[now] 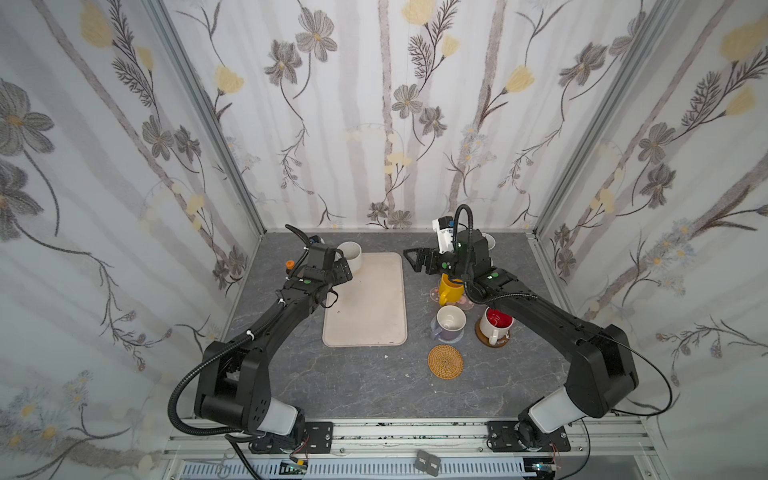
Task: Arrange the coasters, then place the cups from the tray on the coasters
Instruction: 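Draw the left gripper back over the tray while the right gripper moves toward the tray, then lower the left gripper onto the speckled white mug's handle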
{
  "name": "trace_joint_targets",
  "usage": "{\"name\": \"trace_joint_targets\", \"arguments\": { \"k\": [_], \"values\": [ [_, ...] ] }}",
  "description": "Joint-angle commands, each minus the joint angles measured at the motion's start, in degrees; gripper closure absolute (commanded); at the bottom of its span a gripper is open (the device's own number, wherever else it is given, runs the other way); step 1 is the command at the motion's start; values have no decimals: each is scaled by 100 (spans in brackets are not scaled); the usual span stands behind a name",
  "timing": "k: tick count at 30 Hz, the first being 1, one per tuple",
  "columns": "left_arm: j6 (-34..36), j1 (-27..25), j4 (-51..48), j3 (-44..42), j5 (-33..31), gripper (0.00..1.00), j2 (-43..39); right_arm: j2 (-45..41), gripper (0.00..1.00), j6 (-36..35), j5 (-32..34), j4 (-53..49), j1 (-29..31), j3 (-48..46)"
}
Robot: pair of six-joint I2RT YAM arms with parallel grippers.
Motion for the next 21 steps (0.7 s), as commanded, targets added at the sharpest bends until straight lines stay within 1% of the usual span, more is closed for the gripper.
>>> {"name": "trace_joint_targets", "arguments": {
  "k": [1, 7, 18, 21],
  "values": [
    [117, 79, 197, 253, -35, 23, 414, 280, 5, 67, -228, 448, 9, 236],
    [264, 238, 299, 640, 24, 29, 1196, 785, 7, 75, -431, 574, 14, 535],
    [616, 342, 568, 1188, 168, 31, 2032, 1204, 7, 65, -628, 752, -8, 736],
    [705, 342, 606, 1214, 214, 32, 2209, 1275, 7, 64, -642, 733, -15, 779]
  ]
}}
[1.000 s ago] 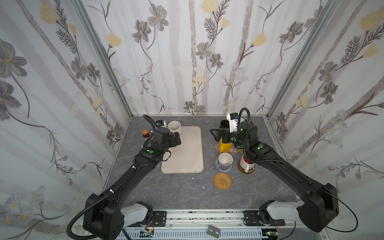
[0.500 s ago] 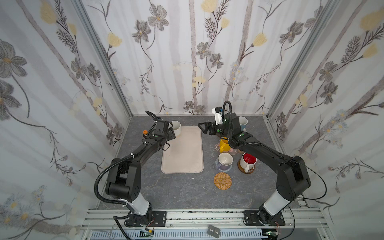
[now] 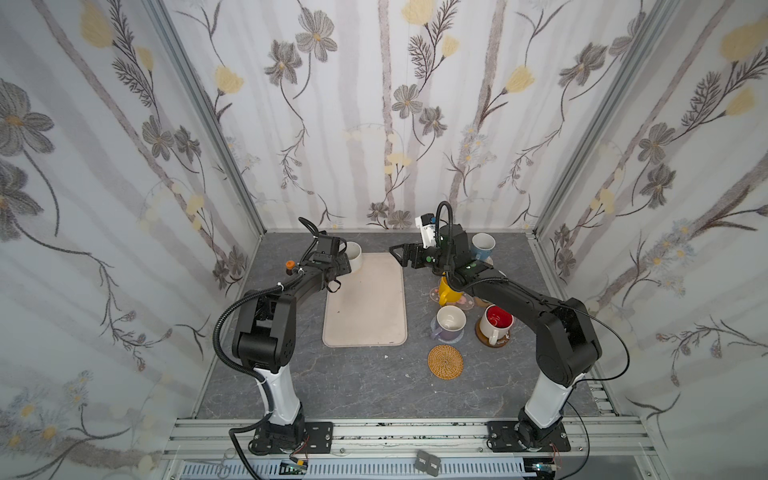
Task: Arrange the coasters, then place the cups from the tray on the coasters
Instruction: 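Lower the left gripper onto the speckled white mug's handle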
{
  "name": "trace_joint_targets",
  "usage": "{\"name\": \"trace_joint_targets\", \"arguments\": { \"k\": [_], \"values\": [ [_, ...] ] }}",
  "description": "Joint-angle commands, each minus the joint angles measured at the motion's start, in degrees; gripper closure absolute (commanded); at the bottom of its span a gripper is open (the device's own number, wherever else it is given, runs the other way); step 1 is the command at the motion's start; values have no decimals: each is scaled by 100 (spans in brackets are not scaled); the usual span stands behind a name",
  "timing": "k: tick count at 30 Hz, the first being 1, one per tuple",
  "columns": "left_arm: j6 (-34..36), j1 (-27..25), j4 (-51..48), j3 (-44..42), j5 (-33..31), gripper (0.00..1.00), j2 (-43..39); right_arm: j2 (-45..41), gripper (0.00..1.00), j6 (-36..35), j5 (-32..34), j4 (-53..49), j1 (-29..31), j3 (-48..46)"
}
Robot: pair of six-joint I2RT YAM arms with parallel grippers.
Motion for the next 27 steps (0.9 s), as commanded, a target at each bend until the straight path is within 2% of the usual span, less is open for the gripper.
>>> {"name": "trace_joint_targets", "arguments": {
  "k": [1, 6, 16, 27],
  "values": [
    [192, 8, 181, 240, 97, 33, 173, 82, 7, 3, -128, 251, -11, 82],
    [129, -4, 267, 251, 325, 43, 257, 128, 7, 23, -152, 267, -36, 79],
    [-9, -207, 518, -92, 512, 56, 107, 205, 8, 51, -182, 262, -56, 87],
    [163, -358, 519, -140, 332, 56, -114, 199, 8, 67, -198, 218, -68, 78]
  ]
}}
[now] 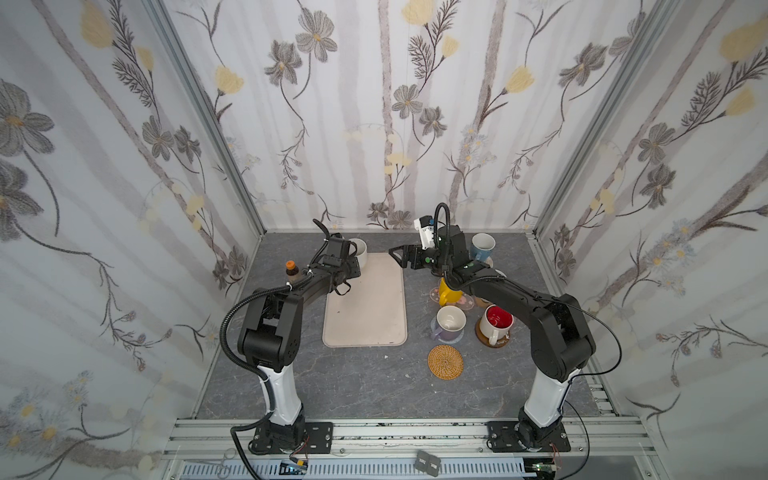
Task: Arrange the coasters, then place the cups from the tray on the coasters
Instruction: 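Lower the left gripper onto the speckled white mug's handle, then close the left gripper on the handle and lift the speckled white mug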
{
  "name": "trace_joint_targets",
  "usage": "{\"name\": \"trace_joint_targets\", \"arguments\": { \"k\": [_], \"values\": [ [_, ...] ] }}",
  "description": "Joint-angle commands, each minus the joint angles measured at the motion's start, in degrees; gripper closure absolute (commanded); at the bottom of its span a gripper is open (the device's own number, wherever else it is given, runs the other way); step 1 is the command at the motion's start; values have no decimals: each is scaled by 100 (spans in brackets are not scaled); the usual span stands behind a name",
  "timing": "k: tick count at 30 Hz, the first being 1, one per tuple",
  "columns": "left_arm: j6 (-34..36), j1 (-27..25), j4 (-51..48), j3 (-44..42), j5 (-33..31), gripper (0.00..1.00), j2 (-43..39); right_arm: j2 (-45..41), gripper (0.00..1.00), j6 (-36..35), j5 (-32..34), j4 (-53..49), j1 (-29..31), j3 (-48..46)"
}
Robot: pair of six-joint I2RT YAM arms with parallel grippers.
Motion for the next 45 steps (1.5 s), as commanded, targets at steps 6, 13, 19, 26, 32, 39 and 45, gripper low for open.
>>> {"name": "trace_joint_targets", "arguments": {
  "k": [6, 13, 19, 26, 32, 39, 45],
  "values": [
    [429, 46, 193, -205, -496, 54, -358, -38, 8, 28, -77, 189, -15, 12],
    [546, 49, 138, -76, -335, 53, -206, -74, 8, 45, -70, 191, -33, -33],
    [651, 52, 14, 168, -128, 52, 149, -106, 8, 57, -77, 233, -58, -84],
    [701, 48, -231, 740, -112, 55, 598, -79, 8, 70, -86, 247, -88, -93],
    [740, 48, -296, 966, -103, 63, 830, -35, 8, 89, -97, 270, -116, -93],
    [784, 50, -348, 1048, -133, 77, 903, -9, 8, 115, -137, 291, -141, -86],
    [836, 56, -396, 1057, -162, 100, 857, -9, 8, 116, -132, 278, -145, -86]
  ]
}}
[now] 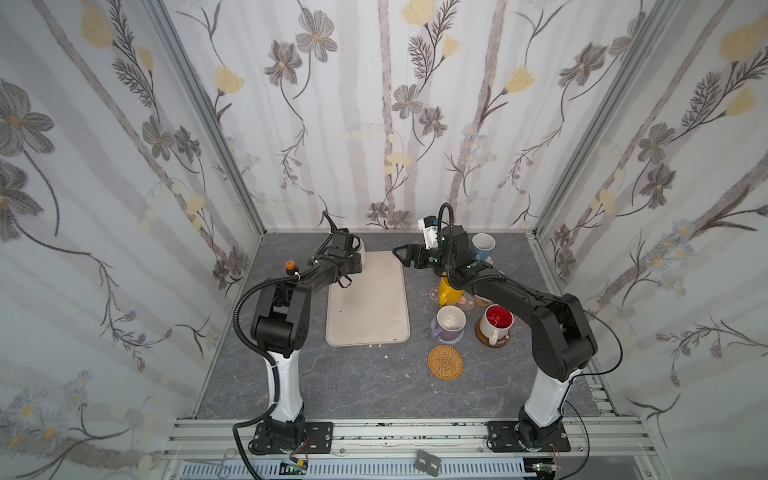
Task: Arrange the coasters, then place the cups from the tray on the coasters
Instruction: 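Close the left gripper on the handle and lift the speckled white mug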
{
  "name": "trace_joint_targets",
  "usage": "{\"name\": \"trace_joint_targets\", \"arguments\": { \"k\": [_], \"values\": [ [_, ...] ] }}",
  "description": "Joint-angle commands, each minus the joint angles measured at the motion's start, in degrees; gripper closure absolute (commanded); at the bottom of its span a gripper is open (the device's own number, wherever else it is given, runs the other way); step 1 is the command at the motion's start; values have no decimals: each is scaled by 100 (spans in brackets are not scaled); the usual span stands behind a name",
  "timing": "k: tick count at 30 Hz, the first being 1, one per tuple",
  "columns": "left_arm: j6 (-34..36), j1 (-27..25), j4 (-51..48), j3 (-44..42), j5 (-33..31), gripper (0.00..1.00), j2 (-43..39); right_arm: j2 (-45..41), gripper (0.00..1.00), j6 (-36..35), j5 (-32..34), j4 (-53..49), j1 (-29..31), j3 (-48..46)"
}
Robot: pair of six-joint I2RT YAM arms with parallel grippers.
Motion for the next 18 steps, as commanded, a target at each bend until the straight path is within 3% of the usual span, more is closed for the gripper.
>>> {"name": "trace_joint_targets", "arguments": {
  "k": [1, 10, 18],
  "values": [
    [20, 11, 32, 60, -97, 100, -48, 3, 8, 9, -92, 262, -8, 5],
    [75, -15, 15, -71, -8, 100, -722, -392, 3, -107, -42, 44, -10, 11],
    [200, -334, -151, -191, 273, 100, -1647, -1110, 0, -160, -53, -304, -10, -139]
  ]
}}
